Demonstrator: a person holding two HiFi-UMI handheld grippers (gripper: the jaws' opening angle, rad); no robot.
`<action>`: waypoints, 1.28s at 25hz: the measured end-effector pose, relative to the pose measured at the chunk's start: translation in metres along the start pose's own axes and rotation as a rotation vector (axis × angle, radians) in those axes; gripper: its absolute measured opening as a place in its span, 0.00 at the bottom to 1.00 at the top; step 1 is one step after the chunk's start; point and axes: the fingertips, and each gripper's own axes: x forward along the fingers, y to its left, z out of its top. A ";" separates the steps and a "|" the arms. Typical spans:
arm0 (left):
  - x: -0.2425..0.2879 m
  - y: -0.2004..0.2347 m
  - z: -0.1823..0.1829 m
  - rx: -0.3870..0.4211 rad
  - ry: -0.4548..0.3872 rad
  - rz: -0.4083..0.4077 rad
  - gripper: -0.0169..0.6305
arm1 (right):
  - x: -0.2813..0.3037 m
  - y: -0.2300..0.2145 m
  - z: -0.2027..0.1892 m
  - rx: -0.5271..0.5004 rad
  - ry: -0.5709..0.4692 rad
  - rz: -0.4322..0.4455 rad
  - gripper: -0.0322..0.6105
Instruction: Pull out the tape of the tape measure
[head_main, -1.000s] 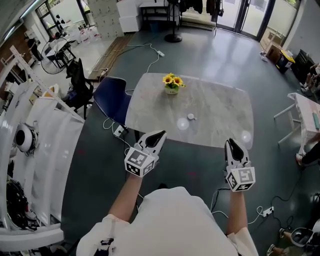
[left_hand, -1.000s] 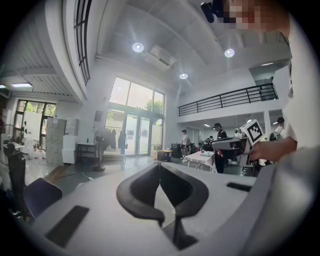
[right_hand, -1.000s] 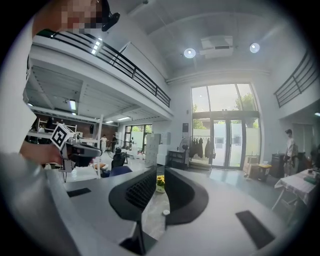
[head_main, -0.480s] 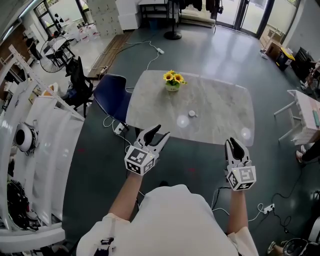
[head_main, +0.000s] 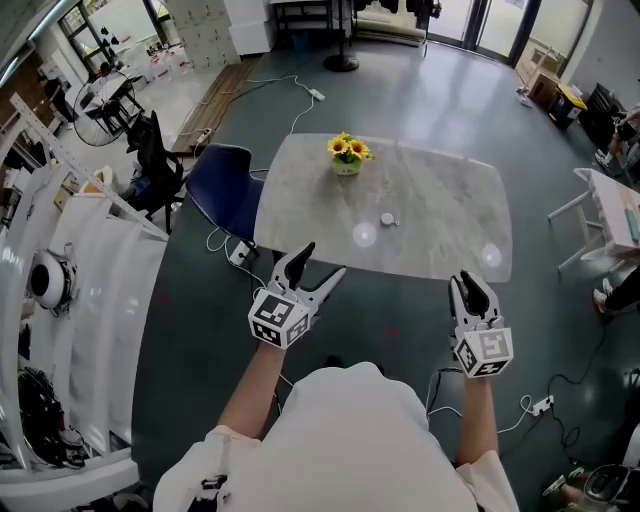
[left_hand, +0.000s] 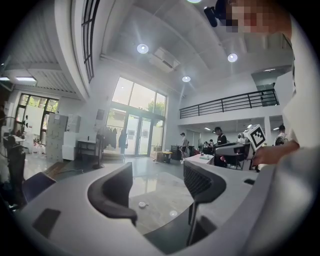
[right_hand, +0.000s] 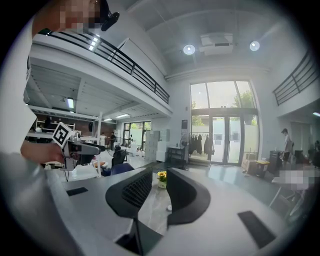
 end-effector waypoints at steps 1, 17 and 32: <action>-0.001 0.001 -0.001 0.001 0.001 -0.005 0.51 | 0.000 0.002 -0.001 0.001 0.003 -0.003 0.21; -0.007 0.020 -0.015 -0.021 0.020 -0.049 0.53 | 0.009 0.025 -0.011 0.014 0.041 -0.029 0.21; 0.070 0.058 -0.022 -0.021 0.075 -0.003 0.53 | 0.098 -0.030 -0.034 0.047 0.075 0.053 0.21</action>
